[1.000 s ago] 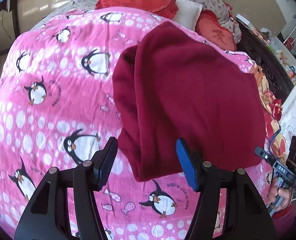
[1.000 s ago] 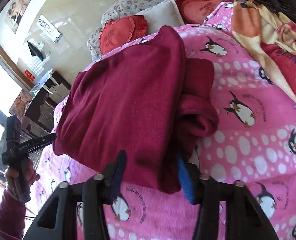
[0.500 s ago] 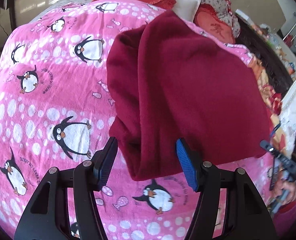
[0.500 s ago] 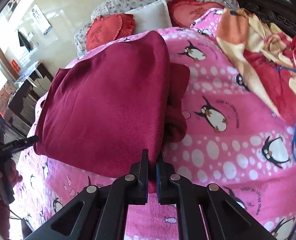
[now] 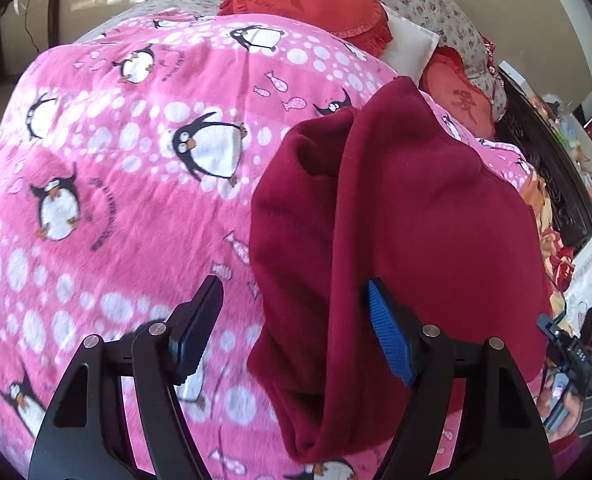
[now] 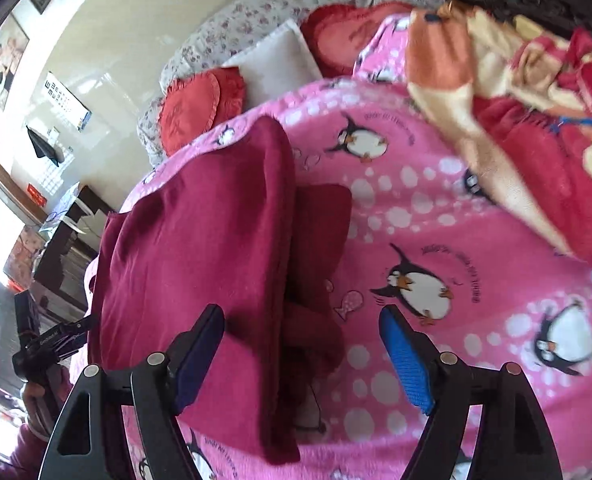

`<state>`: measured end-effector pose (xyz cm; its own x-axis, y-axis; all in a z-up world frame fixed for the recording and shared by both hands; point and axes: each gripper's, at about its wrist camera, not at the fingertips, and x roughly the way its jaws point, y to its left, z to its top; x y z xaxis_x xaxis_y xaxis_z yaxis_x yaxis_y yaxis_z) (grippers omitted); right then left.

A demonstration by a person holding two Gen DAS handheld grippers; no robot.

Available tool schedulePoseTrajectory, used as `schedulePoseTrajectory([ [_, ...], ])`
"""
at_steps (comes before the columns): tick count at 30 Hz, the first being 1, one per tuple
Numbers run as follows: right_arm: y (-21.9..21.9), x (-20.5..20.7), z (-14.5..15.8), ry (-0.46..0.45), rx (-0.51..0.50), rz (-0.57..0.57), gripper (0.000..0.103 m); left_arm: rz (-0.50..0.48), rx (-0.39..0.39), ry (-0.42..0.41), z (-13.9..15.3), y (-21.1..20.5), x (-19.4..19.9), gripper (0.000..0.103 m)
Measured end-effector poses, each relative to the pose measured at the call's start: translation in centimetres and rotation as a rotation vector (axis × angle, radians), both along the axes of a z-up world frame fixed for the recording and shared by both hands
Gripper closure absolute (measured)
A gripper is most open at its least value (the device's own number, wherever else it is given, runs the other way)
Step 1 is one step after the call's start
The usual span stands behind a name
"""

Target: Fold small clothes

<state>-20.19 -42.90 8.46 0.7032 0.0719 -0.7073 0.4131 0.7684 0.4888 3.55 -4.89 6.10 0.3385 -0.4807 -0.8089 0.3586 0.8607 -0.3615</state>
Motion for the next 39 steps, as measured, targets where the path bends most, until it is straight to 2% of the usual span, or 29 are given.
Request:
schedulePoseTrajectory([
  [2,-0.5,0.8,-0.5,-0.021,0.019,0.008,0.023,0.001,0.0,-0.001,-0.4,-0.2,0.6,0.029],
  [4,-0.9,1.5,-1.0,-0.036,0.042,0.003,0.02,0.003,-0.007,0.01,-1.0,-0.5,1.4,0.023],
  [6,-1.1,2.3,-1.5,-0.065,0.083,0.012,0.02,0.008,-0.013,0.034,-1.7,-0.9,2.1,0.021],
  [9,-0.6,3.6,-1.8,-0.068,0.089,0.027,0.021,0.014,-0.015,0.019,-1.8,-1.7,2.2,0.017],
  [11,-0.3,4.2,-1.7,-0.074,0.08,0.025,0.04,-0.002,-0.011,0.02,-1.8,-2.4,2.2,0.017],
  [12,-0.1,4.3,-1.4,-0.074,0.065,0.019,0.042,-0.028,-0.013,0.026,-1.7,-2.8,2.0,0.032],
  [13,0.1,4.3,-1.1,-0.077,0.052,0.021,0.052,-0.051,-0.011,0.029,-1.5,-3.3,1.8,0.042],
  [14,0.4,4.2,-0.6,-0.086,0.04,0.026,0.064,-0.063,-0.004,0.021,-1.2,-3.5,1.6,0.057],
  [15,0.4,4.0,-0.2,-0.097,0.048,0.03,0.069,-0.077,0.004,0.005,-0.7,-3.7,1.3,0.072],
  [16,0.4,3.7,0.2,-0.112,0.067,0.027,0.075,-0.085,0.006,-0.001,-0.3,-3.8,1.1,0.081],
  [19,0.5,2.7,2.0,-0.161,0.114,0.035,0.08,-0.086,-0.064,0.017,1.3,-2.6,0.8,0.086],
  [22,2.0,2.1,4.6,-0.192,0.089,0.077,0.081,-0.088,-0.149,0.052,3.3,-0.8,0.4,0.087],
  [27,4.6,0.9,8.3,-0.246,0.1,0.14,0.083,-0.122,-0.133,0.036,6.5,1.2,-2.2,0.087],
  [31,6.0,-1.0,9.8,-0.269,0.139,0.17,0.083,-0.124,-0.121,0.055,7.5,3.1,-4.6,0.087],
  [34,6.7,-2.5,8.9,-0.225,0.115,0.177,0.083,-0.109,-0.093,0.057,6.4,4.9,-6.6,0.087],
  [36,6.6,-3.2,6.6,-0.159,0.127,0.163,0.083,-0.103,-0.068,0.091,4.4,5.5,-7.8,0.087],
  [38,6.0,-3.4,3.4,-0.02,0.109,0.102,0.081,-0.08,-0.012,0.116,2.3,5.8,-8.7,0.087],
  [39,5.7,-3.5,2.3,0.039,0.098,0.072,0.081,-0.073,0.021,0.101,1.7,5.8,-9.1,0.086],
])
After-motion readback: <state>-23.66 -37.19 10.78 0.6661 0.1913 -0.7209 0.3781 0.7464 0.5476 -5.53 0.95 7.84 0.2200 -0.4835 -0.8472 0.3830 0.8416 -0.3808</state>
